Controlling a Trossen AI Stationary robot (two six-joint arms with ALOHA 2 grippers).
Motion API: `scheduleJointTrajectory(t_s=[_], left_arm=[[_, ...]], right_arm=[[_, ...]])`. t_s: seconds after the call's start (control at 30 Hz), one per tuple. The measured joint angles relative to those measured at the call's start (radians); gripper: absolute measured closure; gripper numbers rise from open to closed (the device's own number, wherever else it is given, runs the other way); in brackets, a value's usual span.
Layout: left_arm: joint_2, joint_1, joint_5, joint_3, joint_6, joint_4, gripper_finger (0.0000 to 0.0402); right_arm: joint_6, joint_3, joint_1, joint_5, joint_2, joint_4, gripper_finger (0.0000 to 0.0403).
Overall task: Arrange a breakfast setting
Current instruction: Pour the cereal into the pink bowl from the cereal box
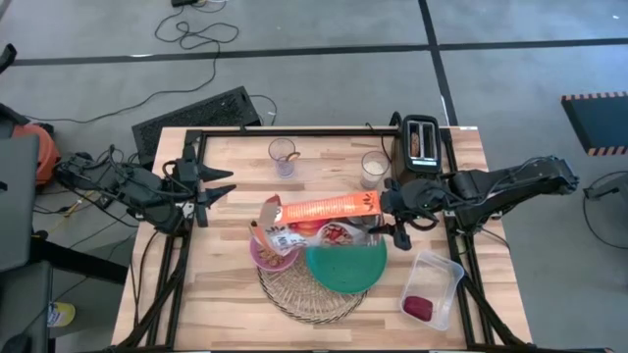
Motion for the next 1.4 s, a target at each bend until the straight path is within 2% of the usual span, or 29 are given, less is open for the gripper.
scheduleJointTrajectory(t_s=[0.6, 0.93, 1.4], left_arm=[[0.000, 0.000, 0.000, 0.000, -0.001, 0.000, 0.0260], [0.000, 0.000, 0.000, 0.000, -0.019, 0.000, 0.0260], [0.000, 0.000, -0.002, 0.000, -0.023, 0.004, 0.0260]], right_arm=[[0.000, 0.000, -0.001, 0.002, 0.001, 0.013, 0.0153], [0.001, -0.080, -0.001, -0.027, -0.003, 0.108, 0.0153], [0.022, -0.157, 0.004, -0.014, -0.165, 0.165, 0.0155]])
